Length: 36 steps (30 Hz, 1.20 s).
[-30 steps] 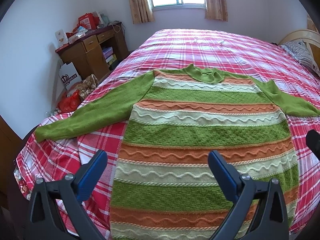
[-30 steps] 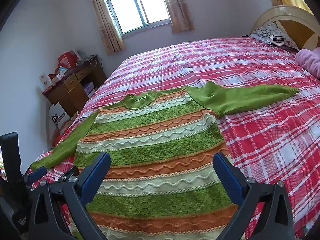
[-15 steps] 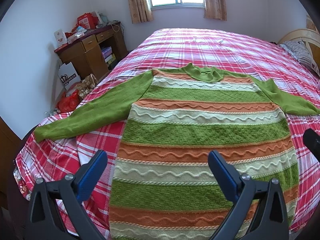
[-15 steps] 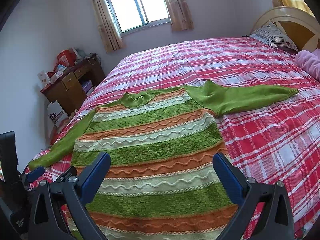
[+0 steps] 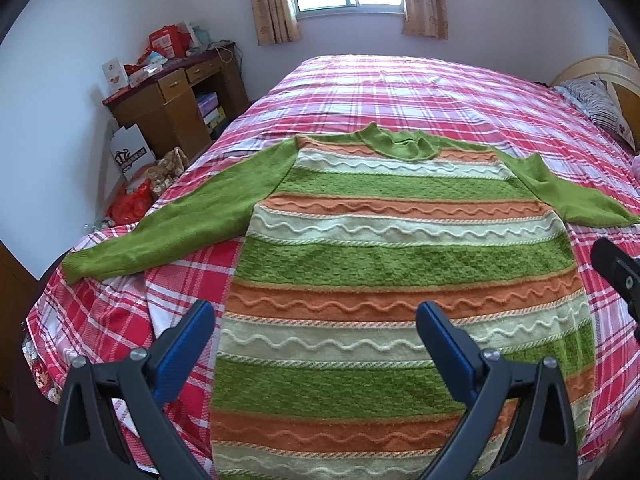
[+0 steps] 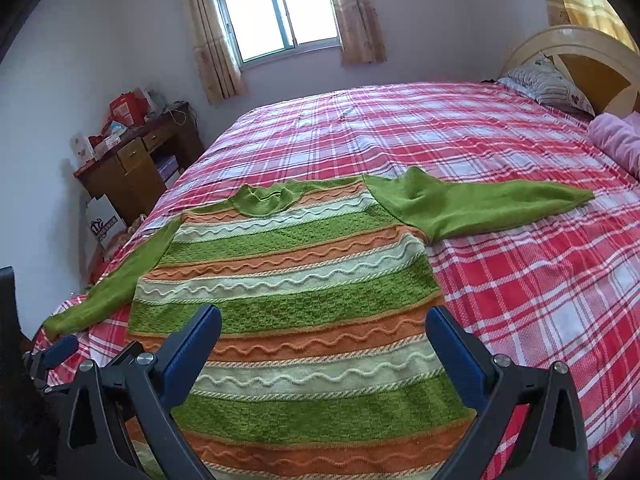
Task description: Fold small clothes
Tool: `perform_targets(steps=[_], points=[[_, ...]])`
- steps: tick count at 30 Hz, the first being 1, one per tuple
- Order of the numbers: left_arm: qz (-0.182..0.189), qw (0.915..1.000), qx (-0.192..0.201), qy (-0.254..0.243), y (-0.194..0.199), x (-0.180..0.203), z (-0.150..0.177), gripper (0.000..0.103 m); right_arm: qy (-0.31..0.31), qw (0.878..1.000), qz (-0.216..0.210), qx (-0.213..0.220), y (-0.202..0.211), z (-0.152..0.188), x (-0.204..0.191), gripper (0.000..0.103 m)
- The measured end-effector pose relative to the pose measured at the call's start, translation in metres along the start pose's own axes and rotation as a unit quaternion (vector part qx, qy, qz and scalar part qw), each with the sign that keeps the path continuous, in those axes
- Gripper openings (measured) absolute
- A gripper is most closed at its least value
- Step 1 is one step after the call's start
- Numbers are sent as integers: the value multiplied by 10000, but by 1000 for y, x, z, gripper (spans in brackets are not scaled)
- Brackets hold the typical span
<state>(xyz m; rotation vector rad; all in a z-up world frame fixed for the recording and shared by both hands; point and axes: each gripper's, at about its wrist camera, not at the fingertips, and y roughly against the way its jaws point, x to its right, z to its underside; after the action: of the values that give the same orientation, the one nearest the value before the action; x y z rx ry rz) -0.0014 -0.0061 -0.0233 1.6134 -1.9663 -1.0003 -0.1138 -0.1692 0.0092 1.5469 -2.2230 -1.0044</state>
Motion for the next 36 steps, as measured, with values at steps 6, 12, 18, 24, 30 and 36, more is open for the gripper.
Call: perform_targets(steps=[6, 12, 18, 24, 30, 36], points=[[17, 10000, -75, 5, -6, 1, -2, 103, 43, 10000, 26, -47, -10, -4, -2, 102], [37, 9999, -166, -25, -17, 6, -4, 103, 95, 9998, 59, -145, -22, -6, -5, 102], [72, 9997, -212, -39, -26, 11, -7, 103, 143, 9997, 43, -208, -32, -6, -7, 102], [307, 9992, -250, 35, -43, 14, -9, 103, -120, 9993, 225, -266, -50, -9, 15, 102], [22, 9996, -129, 236, -66, 11, -19, 103, -280, 9950, 940, -165, -62, -29, 64, 102], [-346, 9991, 199, 151, -89, 19, -26, 103, -322, 9822, 1848, 12, -71, -52, 121, 102]])
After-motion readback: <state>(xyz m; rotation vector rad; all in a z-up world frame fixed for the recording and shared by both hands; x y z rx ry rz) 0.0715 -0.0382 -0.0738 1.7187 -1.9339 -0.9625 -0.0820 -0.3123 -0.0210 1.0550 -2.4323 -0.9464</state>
